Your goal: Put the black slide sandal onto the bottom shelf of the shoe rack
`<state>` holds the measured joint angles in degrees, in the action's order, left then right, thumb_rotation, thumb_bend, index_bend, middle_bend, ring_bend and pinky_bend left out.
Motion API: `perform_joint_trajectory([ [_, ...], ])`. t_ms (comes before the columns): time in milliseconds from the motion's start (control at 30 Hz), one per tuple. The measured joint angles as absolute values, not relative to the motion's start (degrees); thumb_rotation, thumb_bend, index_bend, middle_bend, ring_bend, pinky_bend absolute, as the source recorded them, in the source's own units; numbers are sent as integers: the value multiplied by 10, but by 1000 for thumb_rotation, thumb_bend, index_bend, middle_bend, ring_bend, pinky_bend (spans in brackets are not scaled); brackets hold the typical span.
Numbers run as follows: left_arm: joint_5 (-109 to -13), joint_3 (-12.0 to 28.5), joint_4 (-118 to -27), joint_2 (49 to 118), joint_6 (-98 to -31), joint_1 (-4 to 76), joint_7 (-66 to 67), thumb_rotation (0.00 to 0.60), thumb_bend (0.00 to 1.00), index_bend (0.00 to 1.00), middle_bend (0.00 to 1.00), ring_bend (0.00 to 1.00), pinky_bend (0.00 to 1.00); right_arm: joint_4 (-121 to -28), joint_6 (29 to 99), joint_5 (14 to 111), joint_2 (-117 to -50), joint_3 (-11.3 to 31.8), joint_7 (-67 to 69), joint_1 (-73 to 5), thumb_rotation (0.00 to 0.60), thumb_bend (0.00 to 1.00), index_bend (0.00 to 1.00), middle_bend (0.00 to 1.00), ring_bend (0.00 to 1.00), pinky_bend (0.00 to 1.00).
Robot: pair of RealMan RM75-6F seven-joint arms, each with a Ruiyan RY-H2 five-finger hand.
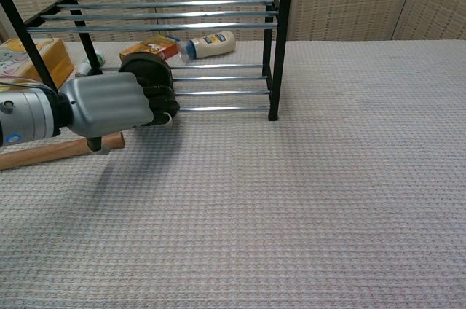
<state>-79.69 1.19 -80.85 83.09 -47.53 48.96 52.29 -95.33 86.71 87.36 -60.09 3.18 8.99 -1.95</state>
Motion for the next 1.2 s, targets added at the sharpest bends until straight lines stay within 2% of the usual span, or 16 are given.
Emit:
perform_joint_trajectory([
  [200,-792,6,-862,808,-509,468,510,600,133,143,102,6,273,-953,868,873,-599,32,91,-19,600,101,0,71,23,44],
  [600,-806,-19,-953,736,-647,362,408,600,132,142,102,6,273,-948,868,876,-605,32,96,-21,600,101,0,71,23,44],
  [900,-809,-41,-958,696,-732,276,327,600,133,161,102,6,273,-951,863,878,-607,34,93,-25,600,101,0,71,23,44],
  [1200,-743,-30,-938,682,-769,206,219,600,133,165,102,7,273,-951,843,877,-610,30,78,-35,600,109,0,71,24,44],
])
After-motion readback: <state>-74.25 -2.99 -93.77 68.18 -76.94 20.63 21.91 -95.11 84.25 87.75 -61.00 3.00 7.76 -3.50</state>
